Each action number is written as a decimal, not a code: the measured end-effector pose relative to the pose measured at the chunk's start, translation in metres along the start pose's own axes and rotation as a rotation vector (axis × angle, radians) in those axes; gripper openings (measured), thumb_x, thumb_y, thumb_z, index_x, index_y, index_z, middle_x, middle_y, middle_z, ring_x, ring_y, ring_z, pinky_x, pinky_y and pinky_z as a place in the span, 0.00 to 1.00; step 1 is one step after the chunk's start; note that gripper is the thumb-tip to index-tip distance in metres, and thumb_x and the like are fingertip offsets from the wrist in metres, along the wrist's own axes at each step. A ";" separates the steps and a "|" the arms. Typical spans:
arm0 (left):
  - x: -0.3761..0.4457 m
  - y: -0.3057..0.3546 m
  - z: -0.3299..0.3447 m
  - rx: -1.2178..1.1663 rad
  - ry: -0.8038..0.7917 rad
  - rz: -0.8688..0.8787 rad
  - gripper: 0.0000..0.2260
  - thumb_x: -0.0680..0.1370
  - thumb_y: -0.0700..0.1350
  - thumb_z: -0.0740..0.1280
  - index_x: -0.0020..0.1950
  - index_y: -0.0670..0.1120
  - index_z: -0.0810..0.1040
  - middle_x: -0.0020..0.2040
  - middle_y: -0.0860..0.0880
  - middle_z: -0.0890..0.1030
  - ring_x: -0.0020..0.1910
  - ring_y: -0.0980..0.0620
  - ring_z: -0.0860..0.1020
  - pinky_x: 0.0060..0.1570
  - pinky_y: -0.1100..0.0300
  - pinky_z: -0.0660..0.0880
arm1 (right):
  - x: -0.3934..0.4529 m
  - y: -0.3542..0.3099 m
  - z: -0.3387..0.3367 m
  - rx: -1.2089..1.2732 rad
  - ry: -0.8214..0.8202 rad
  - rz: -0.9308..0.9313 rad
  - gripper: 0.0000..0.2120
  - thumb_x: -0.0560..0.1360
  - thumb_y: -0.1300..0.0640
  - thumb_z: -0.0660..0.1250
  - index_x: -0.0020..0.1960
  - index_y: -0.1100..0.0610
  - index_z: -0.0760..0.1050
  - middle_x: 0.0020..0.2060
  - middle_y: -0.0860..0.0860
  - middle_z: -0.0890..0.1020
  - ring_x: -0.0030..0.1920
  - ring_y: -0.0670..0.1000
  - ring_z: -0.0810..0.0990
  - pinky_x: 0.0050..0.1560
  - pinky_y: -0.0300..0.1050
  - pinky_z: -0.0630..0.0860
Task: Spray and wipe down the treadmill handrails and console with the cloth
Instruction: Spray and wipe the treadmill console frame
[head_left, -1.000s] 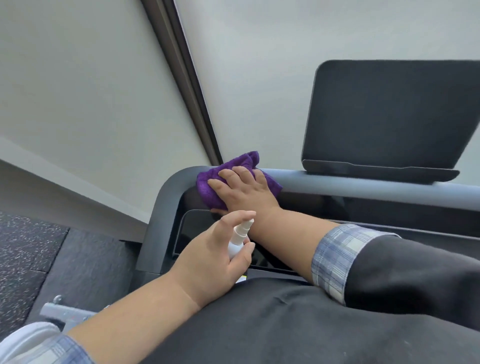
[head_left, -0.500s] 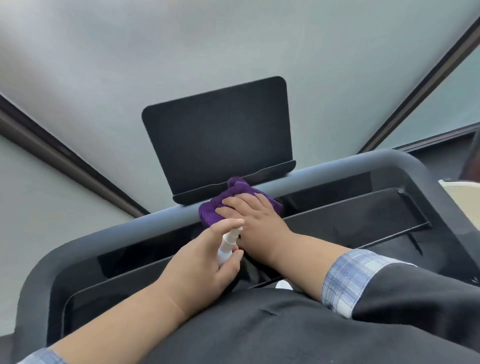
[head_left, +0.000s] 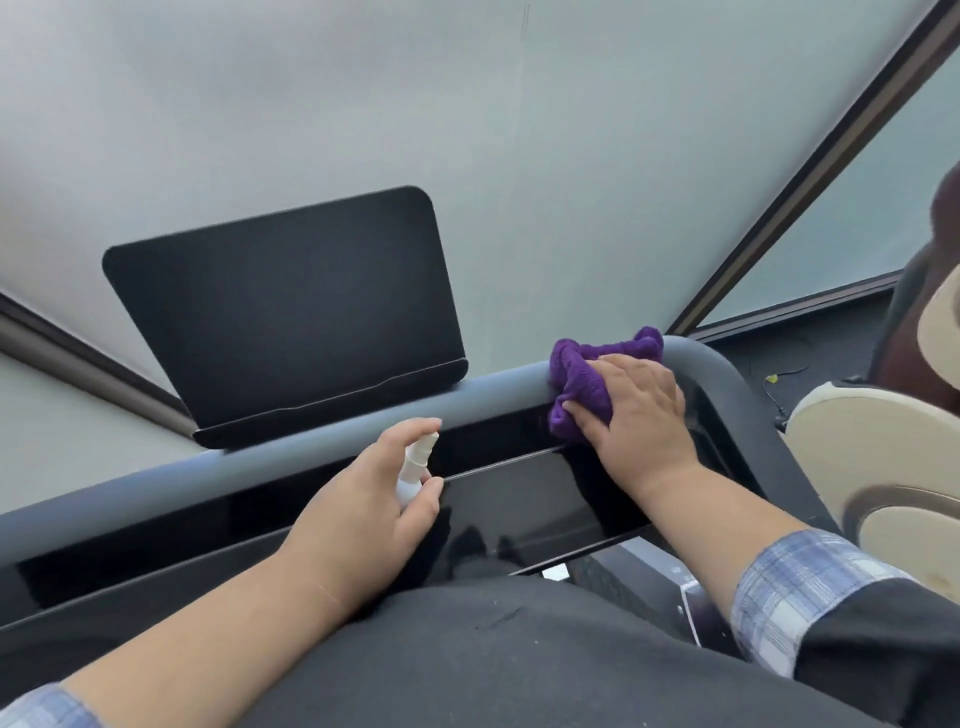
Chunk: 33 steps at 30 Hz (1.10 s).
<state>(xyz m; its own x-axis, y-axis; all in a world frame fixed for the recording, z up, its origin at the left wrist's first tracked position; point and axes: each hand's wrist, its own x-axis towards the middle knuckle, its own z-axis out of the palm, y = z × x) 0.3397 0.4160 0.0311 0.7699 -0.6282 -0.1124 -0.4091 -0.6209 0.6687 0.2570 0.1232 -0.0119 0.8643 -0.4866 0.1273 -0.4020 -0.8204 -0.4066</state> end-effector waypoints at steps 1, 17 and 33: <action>0.003 0.003 0.001 0.024 0.018 -0.015 0.23 0.77 0.54 0.65 0.66 0.71 0.58 0.47 0.64 0.77 0.43 0.64 0.75 0.37 0.69 0.67 | -0.002 0.005 -0.003 0.012 -0.001 0.016 0.24 0.76 0.37 0.65 0.67 0.48 0.75 0.64 0.47 0.76 0.66 0.53 0.66 0.70 0.53 0.58; 0.047 0.010 0.006 0.411 0.068 -0.255 0.17 0.81 0.50 0.60 0.68 0.59 0.62 0.48 0.50 0.76 0.40 0.48 0.78 0.42 0.52 0.78 | -0.041 -0.040 0.000 0.342 -0.229 -0.605 0.24 0.71 0.37 0.68 0.58 0.53 0.81 0.53 0.46 0.82 0.54 0.52 0.79 0.59 0.57 0.75; -0.065 -0.119 -0.102 0.319 0.354 -0.598 0.18 0.82 0.52 0.60 0.70 0.59 0.59 0.45 0.54 0.74 0.36 0.55 0.76 0.37 0.56 0.76 | -0.051 -0.136 0.049 0.328 -0.297 -0.871 0.28 0.76 0.30 0.60 0.57 0.51 0.82 0.51 0.43 0.82 0.52 0.48 0.77 0.55 0.54 0.76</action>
<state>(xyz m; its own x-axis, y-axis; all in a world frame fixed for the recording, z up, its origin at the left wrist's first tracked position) 0.3881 0.5786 0.0334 0.9938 0.0122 -0.1103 0.0468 -0.9472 0.3173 0.2820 0.2740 -0.0073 0.8782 0.3825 0.2872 0.4783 -0.7111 -0.5154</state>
